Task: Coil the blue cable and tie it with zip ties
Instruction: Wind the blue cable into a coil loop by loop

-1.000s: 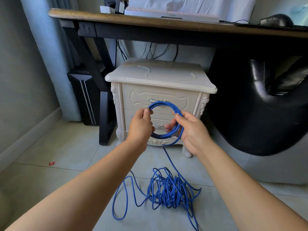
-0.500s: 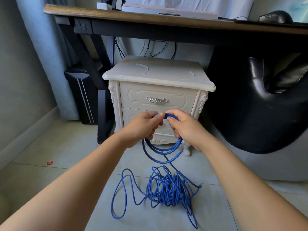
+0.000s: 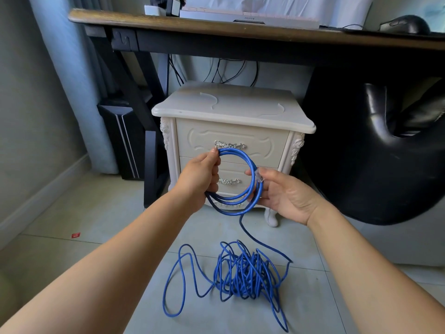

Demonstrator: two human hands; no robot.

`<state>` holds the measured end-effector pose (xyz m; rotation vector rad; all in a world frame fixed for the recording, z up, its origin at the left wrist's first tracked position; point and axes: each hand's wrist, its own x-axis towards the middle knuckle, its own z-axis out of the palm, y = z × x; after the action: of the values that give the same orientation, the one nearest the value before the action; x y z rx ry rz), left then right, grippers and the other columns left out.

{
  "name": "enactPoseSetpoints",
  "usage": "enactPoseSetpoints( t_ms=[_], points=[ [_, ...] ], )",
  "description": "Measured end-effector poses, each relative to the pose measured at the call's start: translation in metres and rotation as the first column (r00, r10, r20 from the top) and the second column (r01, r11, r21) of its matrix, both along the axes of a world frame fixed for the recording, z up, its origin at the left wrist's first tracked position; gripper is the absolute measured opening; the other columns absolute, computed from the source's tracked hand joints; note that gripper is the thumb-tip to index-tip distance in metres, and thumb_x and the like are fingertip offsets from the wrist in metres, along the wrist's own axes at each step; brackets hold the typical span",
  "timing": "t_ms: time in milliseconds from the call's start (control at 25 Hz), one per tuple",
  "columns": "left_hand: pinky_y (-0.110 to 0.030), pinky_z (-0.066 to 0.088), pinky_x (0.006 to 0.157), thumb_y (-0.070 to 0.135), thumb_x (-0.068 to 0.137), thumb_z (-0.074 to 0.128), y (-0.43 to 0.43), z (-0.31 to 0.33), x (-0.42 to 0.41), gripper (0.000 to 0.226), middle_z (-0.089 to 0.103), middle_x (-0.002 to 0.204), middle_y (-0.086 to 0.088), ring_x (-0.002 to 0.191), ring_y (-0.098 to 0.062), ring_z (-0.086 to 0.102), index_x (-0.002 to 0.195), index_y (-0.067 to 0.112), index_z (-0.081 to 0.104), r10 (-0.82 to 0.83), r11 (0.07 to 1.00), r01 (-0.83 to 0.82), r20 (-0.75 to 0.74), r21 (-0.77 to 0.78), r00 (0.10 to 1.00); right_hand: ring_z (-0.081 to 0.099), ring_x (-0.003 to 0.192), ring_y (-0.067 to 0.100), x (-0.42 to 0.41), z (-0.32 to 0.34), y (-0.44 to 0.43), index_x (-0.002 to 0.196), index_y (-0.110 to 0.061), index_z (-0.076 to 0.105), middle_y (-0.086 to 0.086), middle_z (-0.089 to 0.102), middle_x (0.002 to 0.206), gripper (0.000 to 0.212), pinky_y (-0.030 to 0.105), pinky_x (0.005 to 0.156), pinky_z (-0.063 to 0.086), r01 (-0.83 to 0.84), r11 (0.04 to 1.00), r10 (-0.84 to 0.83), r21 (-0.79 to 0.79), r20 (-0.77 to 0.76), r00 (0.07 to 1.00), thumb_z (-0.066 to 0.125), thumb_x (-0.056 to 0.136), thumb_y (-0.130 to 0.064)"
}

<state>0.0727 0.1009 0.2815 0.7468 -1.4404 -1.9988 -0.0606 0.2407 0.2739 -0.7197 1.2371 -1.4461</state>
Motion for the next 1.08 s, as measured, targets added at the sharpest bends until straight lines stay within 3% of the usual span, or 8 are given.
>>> enactPoseSetpoints(
  t_ms=[120, 200, 320, 480, 680, 800, 920, 1080],
  points=[
    [-0.018, 0.016, 0.037, 0.034, 0.104, 0.044, -0.001, -0.002, -0.001, 0.036, 0.025, 0.046, 0.010, 0.039, -0.006, 0.018, 0.073, 0.016, 0.044, 0.027, 0.992, -0.022, -0.036, 0.125, 0.999, 0.067, 0.081, 0.021, -0.007, -0.005, 0.003, 0.115, -0.008, 0.066, 0.012, 0.068, 0.098, 0.068, 0.032, 0.080, 0.058, -0.112, 0.985, 0.134, -0.130, 0.172, 0.976, 0.092, 0.053, -0.016],
    [-0.018, 0.016, 0.036, 0.035, 0.104, 0.045, -0.001, -0.003, -0.002, 0.036, 0.025, 0.045, 0.010, 0.039, -0.006, 0.017, 0.073, 0.016, 0.044, 0.047, 0.985, -0.038, -0.048, 0.166, 0.998, 0.069, 0.082, 0.019, -0.007, -0.011, 0.001, 0.112, -0.008, 0.071, 0.015, 0.070, 0.109, 0.063, 0.027, 0.075, 0.057, -0.089, 0.985, 0.114, -0.149, 0.171, 0.979, 0.093, 0.053, -0.014],
    [-0.017, 0.017, 0.035, 0.036, 0.104, 0.044, 0.002, -0.006, -0.005, 0.036, 0.024, 0.045, 0.010, 0.038, -0.006, 0.017, 0.073, 0.017, 0.043, 0.054, 0.983, -0.043, -0.056, 0.181, 0.997, 0.071, 0.077, 0.016, -0.001, -0.013, -0.003, 0.096, -0.011, 0.077, 0.012, 0.074, 0.091, 0.051, 0.026, 0.069, 0.058, 0.027, 0.986, 0.004, -0.163, 0.189, 0.982, 0.094, 0.049, -0.021],
    [-0.018, 0.018, 0.036, 0.035, 0.105, 0.041, 0.007, -0.009, -0.010, 0.036, 0.023, 0.046, 0.010, 0.038, -0.007, 0.017, 0.073, 0.018, 0.041, 0.046, 0.984, -0.033, -0.073, 0.175, 0.996, 0.068, 0.063, 0.019, 0.012, -0.005, -0.009, 0.095, -0.006, 0.064, 0.007, 0.064, 0.064, 0.024, 0.041, 0.075, 0.060, 0.187, 0.975, -0.156, -0.122, 0.227, 0.961, 0.068, 0.076, -0.020],
    [-0.019, 0.022, 0.038, 0.036, 0.105, 0.039, 0.010, -0.008, -0.011, 0.037, 0.025, 0.046, 0.010, 0.039, -0.008, 0.019, 0.073, 0.018, 0.042, 0.060, 0.984, -0.045, -0.082, 0.173, 0.995, 0.051, 0.054, 0.014, 0.017, 0.000, -0.017, 0.096, -0.006, 0.060, 0.004, 0.049, 0.063, 0.018, 0.035, 0.066, 0.058, 0.250, 0.961, -0.212, -0.116, 0.270, 0.939, 0.047, 0.098, -0.017],
    [-0.019, 0.022, 0.038, 0.036, 0.105, 0.039, 0.013, -0.008, -0.013, 0.037, 0.025, 0.046, 0.010, 0.040, -0.008, 0.019, 0.073, 0.017, 0.041, 0.059, 0.984, -0.046, -0.072, 0.173, 0.996, 0.052, 0.053, 0.013, 0.019, 0.000, -0.018, 0.086, -0.010, 0.063, 0.004, 0.060, 0.068, 0.017, 0.028, 0.061, 0.052, 0.268, 0.957, -0.224, -0.114, 0.299, 0.927, 0.053, 0.094, -0.021],
    [-0.018, 0.020, 0.037, 0.034, 0.106, 0.039, 0.015, -0.006, -0.012, 0.036, 0.024, 0.046, 0.010, 0.039, -0.007, 0.018, 0.074, 0.017, 0.040, 0.040, 0.986, -0.031, -0.054, 0.167, 0.998, 0.057, 0.053, 0.013, 0.021, 0.003, -0.015, 0.074, -0.012, 0.067, 0.002, 0.061, 0.064, 0.014, 0.028, 0.067, 0.047, 0.240, 0.965, -0.186, -0.107, 0.365, 0.912, 0.060, 0.082, -0.021],
    [-0.018, 0.021, 0.036, 0.033, 0.106, 0.040, 0.014, -0.002, -0.008, 0.035, 0.025, 0.045, 0.010, 0.038, -0.007, 0.019, 0.074, 0.016, 0.042, 0.015, 0.993, -0.012, -0.032, 0.118, 0.999, 0.059, 0.051, 0.015, 0.018, -0.002, -0.012, 0.076, -0.009, 0.071, 0.003, 0.061, 0.063, 0.014, 0.033, 0.067, 0.057, 0.185, 0.970, -0.112, -0.155, 0.390, 0.914, 0.075, 0.068, -0.020]
  ],
)
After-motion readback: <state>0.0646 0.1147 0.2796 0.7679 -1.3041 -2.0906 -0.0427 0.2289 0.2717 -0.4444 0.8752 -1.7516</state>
